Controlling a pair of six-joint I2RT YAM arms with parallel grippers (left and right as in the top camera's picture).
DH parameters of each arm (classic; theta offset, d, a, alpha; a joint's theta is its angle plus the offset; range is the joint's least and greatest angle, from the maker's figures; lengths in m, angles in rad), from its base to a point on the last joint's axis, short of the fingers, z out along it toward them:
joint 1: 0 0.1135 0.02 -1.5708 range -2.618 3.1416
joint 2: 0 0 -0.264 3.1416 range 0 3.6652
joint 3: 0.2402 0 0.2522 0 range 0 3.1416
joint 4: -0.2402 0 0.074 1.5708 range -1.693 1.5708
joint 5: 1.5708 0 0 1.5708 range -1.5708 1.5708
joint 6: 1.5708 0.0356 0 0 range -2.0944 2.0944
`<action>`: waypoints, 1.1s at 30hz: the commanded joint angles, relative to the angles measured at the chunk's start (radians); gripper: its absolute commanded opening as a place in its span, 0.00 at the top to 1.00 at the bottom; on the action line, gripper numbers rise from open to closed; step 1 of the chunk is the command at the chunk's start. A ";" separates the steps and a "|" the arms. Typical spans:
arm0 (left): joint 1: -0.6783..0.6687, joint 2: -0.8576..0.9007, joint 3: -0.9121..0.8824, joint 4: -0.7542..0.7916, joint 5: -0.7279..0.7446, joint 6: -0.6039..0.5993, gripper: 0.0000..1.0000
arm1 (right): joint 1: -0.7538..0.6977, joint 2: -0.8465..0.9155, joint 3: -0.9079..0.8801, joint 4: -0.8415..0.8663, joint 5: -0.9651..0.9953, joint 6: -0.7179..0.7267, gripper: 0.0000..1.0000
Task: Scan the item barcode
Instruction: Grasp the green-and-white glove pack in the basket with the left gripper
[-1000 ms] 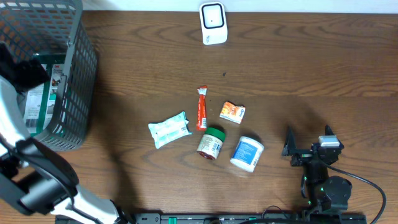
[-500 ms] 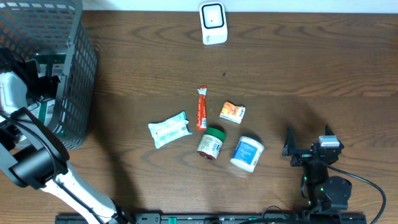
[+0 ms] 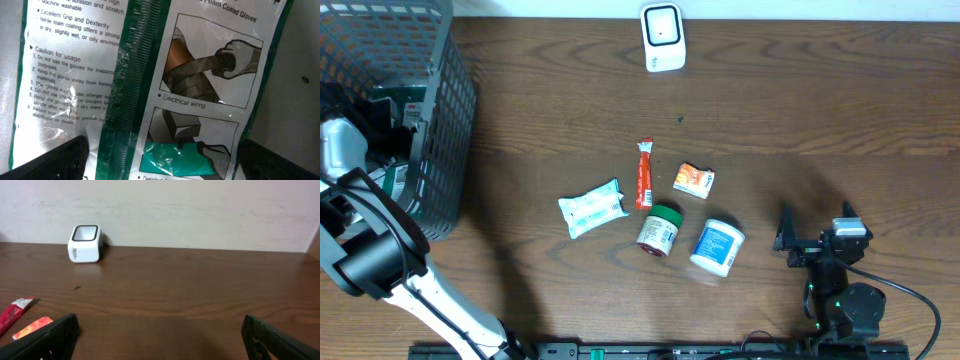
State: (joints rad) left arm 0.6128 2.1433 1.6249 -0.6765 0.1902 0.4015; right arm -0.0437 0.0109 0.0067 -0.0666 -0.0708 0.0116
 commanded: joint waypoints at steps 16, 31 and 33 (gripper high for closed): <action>-0.003 0.060 0.006 -0.005 0.010 -0.068 0.89 | -0.005 -0.006 -0.001 -0.005 0.006 0.010 0.01; -0.014 -0.070 -0.011 -0.013 0.085 0.006 0.05 | -0.005 -0.006 -0.001 -0.005 0.006 0.010 0.01; -0.021 -0.055 -0.020 -0.013 0.066 0.017 0.05 | -0.005 -0.006 -0.001 -0.005 0.006 0.010 0.01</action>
State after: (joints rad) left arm 0.6079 2.0670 1.6360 -0.6804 0.2638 0.3573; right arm -0.0437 0.0109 0.0067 -0.0666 -0.0708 0.0116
